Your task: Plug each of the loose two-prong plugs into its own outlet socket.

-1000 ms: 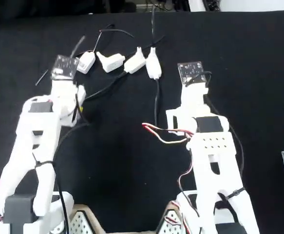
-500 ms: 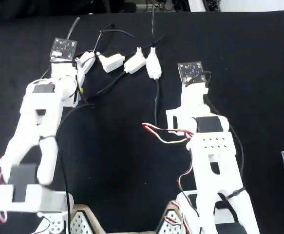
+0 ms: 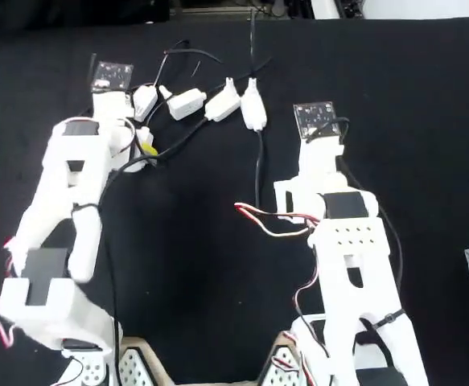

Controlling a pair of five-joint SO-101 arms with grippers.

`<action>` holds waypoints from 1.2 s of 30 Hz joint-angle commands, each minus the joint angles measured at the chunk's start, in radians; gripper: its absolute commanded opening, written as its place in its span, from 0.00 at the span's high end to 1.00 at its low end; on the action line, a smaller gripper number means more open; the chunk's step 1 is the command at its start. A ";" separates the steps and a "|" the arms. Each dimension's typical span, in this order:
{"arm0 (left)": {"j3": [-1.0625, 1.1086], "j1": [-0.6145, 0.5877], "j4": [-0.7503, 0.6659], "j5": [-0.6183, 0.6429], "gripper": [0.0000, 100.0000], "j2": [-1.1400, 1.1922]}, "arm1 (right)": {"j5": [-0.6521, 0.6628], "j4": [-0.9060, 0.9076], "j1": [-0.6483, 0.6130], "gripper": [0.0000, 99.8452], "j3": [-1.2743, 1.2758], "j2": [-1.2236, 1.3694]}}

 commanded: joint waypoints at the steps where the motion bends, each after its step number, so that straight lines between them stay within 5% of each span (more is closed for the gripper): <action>1: -0.050 0.010 0.110 -0.011 0.70 -0.170 | -0.005 -0.011 0.008 0.99 -0.005 -0.027; 11: 0.197 0.065 0.141 -0.011 0.97 -0.583 | 0.000 0.023 0.008 0.99 -0.008 -0.030; 17: 0.401 0.065 0.135 0.003 0.97 -0.738 | -0.008 0.195 -0.066 0.99 -0.036 -0.114; 21: 0.588 0.062 0.008 0.064 0.97 -0.836 | -0.009 0.249 -0.086 0.99 0.001 -0.292; 26: 0.789 0.059 -0.100 0.074 0.97 -0.997 | -0.009 0.219 -0.087 0.99 0.147 -0.522; 36: 1.061 0.054 -0.100 0.074 0.97 -1.327 | -0.064 0.164 -0.089 0.99 0.426 -0.944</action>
